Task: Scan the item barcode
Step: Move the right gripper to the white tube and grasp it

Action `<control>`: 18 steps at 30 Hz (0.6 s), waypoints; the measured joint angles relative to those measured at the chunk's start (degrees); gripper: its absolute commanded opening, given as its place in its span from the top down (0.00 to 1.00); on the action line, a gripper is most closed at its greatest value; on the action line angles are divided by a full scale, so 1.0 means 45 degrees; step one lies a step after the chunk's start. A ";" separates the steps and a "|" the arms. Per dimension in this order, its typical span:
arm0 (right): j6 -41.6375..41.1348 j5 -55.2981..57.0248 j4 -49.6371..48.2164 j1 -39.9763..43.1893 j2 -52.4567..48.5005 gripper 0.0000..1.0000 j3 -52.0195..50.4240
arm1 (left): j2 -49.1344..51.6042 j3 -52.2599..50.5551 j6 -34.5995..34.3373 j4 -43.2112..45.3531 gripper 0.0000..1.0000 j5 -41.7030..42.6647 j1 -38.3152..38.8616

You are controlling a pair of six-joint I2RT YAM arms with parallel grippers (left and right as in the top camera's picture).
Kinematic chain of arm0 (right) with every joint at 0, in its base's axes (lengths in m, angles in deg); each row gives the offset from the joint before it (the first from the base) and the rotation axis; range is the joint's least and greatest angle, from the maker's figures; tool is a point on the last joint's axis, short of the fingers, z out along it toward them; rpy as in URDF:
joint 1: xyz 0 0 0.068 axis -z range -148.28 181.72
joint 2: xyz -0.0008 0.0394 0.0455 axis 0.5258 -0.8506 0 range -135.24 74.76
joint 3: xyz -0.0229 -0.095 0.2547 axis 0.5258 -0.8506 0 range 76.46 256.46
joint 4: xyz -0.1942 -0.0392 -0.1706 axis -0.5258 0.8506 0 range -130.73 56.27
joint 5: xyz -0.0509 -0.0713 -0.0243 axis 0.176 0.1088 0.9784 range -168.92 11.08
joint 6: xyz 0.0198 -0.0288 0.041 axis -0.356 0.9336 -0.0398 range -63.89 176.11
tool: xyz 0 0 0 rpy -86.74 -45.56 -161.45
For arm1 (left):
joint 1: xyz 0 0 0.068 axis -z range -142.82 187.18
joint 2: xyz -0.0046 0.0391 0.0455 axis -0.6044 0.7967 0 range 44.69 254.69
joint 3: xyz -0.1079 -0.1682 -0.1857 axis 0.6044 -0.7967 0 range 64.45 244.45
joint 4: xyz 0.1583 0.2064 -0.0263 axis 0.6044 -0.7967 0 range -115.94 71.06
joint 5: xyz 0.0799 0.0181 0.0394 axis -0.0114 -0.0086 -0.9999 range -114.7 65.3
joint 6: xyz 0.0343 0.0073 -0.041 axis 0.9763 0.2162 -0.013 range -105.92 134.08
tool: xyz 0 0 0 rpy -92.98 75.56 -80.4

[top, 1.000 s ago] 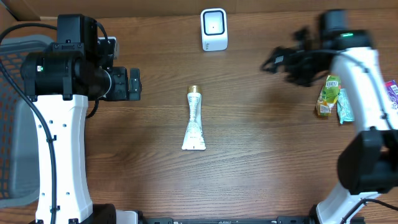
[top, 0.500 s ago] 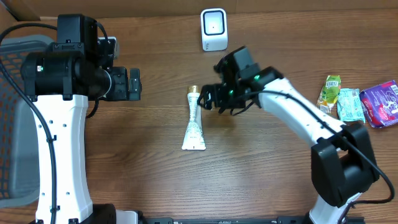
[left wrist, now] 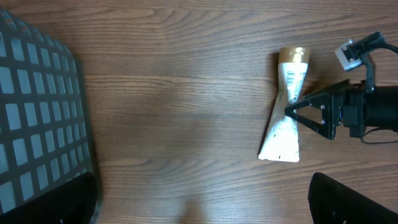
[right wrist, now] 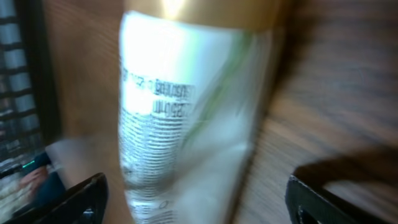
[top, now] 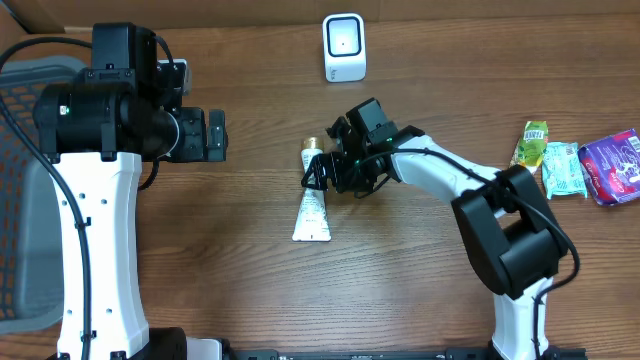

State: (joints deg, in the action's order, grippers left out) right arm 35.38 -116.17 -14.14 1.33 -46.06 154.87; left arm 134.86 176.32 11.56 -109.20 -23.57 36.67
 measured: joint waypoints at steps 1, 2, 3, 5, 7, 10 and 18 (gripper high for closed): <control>-0.0010 -0.0058 -0.0049 0.0005 -0.0005 0.13 0.0000 | 0.0000 0.0000 0.0000 0.0015 0.00 0.0000 0.0000; -0.0010 -0.0097 -0.0160 0.0000 -0.0053 0.15 -0.0005 | 0.0000 0.0000 0.0000 0.0000 0.00 0.0000 0.0000; -0.0044 -0.0219 -0.0355 0.0005 -0.0146 0.17 -0.0005 | 0.0000 0.0000 0.0000 0.0005 0.00 0.0000 0.0000; -0.0112 -0.0403 -0.0704 0.0000 -0.0306 0.18 0.0000 | 0.0000 0.0000 0.0000 0.0005 0.01 0.0000 0.0000; -0.0291 -0.0665 -0.1039 0.0000 -0.0471 0.19 0.0000 | 0.0000 0.0000 0.0000 0.0005 0.00 0.0000 0.0000; -0.0549 -0.1107 -0.1491 0.0005 -0.0724 0.26 0.0034 | 0.0000 0.0000 0.0000 0.0005 0.00 0.0000 0.0000; -0.1030 -0.1821 -0.1855 0.0039 -0.1302 0.67 0.0155 | 0.0000 0.0000 0.0000 0.0005 0.00 0.0000 0.0000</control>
State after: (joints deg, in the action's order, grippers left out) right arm 30.75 -124.37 -22.49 1.50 -51.91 155.57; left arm 134.86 176.32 11.56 -109.17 -23.57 36.67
